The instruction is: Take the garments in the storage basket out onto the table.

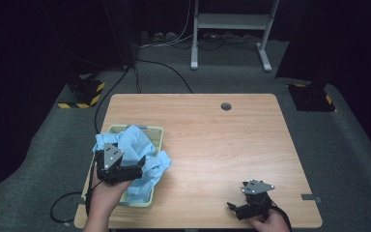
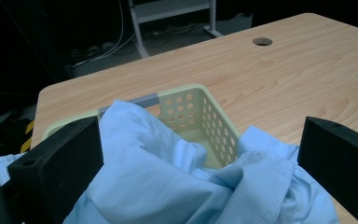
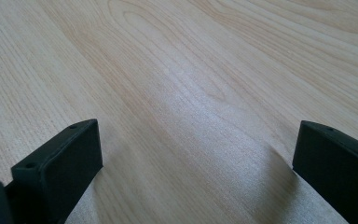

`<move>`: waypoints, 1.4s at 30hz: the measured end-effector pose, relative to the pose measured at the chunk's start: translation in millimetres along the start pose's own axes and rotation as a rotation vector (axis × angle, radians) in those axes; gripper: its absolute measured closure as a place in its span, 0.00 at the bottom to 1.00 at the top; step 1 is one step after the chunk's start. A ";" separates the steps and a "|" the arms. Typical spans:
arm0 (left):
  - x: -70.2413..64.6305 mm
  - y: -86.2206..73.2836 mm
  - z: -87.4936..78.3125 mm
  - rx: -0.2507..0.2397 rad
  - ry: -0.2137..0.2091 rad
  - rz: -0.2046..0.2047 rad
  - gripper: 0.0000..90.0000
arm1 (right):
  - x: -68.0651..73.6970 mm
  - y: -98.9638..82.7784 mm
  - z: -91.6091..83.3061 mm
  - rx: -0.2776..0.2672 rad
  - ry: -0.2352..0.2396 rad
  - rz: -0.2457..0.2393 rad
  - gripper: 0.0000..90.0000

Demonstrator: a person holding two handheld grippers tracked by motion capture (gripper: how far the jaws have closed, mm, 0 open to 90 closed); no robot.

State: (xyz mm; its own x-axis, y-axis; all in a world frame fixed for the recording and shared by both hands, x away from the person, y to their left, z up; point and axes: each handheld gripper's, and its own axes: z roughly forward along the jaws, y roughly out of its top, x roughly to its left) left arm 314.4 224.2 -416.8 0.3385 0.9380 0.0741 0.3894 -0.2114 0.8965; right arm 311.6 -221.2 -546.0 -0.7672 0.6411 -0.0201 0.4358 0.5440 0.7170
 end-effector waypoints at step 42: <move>28.2 -26.9 60.9 0.232 0.035 -0.095 0.01 | 0.5 0.1 0.0 0.001 -0.003 -0.005 0.01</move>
State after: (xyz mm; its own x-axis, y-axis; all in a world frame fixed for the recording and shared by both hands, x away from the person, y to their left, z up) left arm 365.6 239.6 -465.3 0.2622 0.9649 0.0127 0.6055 -0.1748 0.7764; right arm 311.3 -220.8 -546.0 -0.7680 0.6399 -0.0256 0.4327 0.5479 0.7159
